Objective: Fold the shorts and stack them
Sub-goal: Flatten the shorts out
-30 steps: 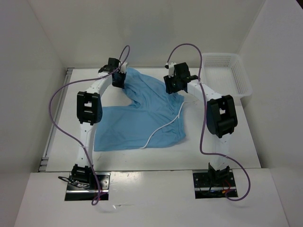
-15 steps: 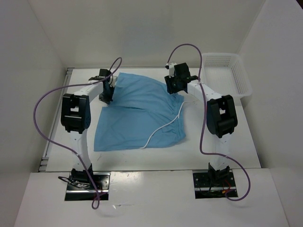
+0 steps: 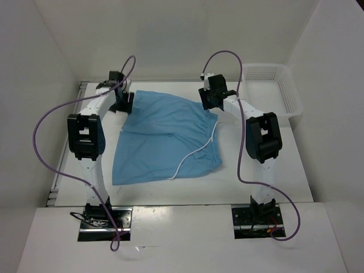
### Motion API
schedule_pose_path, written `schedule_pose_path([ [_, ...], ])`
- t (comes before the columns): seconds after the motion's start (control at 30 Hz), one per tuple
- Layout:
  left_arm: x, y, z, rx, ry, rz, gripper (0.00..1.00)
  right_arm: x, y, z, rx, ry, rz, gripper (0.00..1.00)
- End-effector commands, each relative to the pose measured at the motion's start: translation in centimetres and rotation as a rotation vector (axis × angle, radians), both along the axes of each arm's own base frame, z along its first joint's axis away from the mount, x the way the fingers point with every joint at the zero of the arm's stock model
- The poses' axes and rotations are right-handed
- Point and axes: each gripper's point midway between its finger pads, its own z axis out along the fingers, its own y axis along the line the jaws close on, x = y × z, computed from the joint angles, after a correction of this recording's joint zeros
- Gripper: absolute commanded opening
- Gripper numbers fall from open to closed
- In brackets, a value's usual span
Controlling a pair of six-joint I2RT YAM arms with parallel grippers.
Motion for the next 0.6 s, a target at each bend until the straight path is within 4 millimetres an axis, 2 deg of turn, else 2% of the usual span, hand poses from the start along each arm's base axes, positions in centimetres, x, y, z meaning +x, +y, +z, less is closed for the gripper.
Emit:
schedule_pose_path([
  [0.0,9.4,-1.7,9.5,-0.064,-0.345,-0.048,0.75,3.3,-0.8,1.6,-0.015,-0.109,-0.079,0.47],
  [0.03,11.2,-1.7,7.1,-0.064,-0.326,-0.047,0.75,3.3,-0.7,1.6,-0.020,-0.110,-0.064,0.47],
  [0.1,12.8,-2.3,6.3,-0.088,-0.305,-0.063,0.77,3.4,-0.2,1.3,-0.005,-0.102,-0.043,0.49],
  [0.13,13.8,-2.7,2.2,-0.104,-0.243,-0.072,0.77,3.4,-0.2,1.3,-0.014,-0.104,-0.035,0.49],
  [0.17,15.4,-3.0,6.1,-0.116,-0.330,-0.085,0.77,3.1,-0.1,0.7,-0.017,-0.091,-0.017,0.49],
  [0.2,15.9,-3.3,5.5,-0.129,-0.330,-0.094,0.80,2.8,-0.2,-0.2,-0.022,-0.073,-0.016,0.49],
  [0.23,16.3,-4.2,3.4,-0.141,-0.312,-0.111,0.80,3.0,-0.7,-0.2,-0.029,-0.075,-0.019,0.49],
  [0.27,16.5,-5.4,2.8,-0.144,-0.311,-0.129,0.81,2.8,-1.3,-0.7,-0.034,-0.062,-0.028,0.49],
  [0.3,16.3,-6.4,1.1,-0.139,-0.283,-0.140,0.84,2.9,-1.5,-0.7,-0.047,-0.066,-0.028,0.49],
  [0.37,16.7,-6.8,-0.1,-0.125,-0.283,-0.140,0.87,2.8,-2.3,-1.2,-0.051,-0.055,-0.040,0.49],
  [0.4,16.8,-6.6,-1.4,-0.115,-0.267,-0.133,0.87,2.8,-2.3,-0.7,-0.048,-0.064,-0.040,0.49],
  [0.47,17.3,-6.2,-2.1,-0.096,-0.278,-0.120,0.91,2.8,-2.9,-0.8,-0.058,-0.057,-0.044,0.49],
  [0.5,17.2,-6.2,-2.8,-0.096,-0.268,-0.120,0.91,2.8,-2.8,-0.1,-0.055,-0.069,-0.032,0.50],
  [0.53,17.2,-6.2,-2.8,-0.096,-0.267,-0.120,0.92,2.5,-3.2,-0.7,-0.050,-0.048,-0.029,0.53],
  [0.57,17.2,-6.2,-2.8,-0.096,-0.267,-0.120,0.93,2.1,-2.9,-0.4,-0.042,-0.039,-0.005,0.55],
])
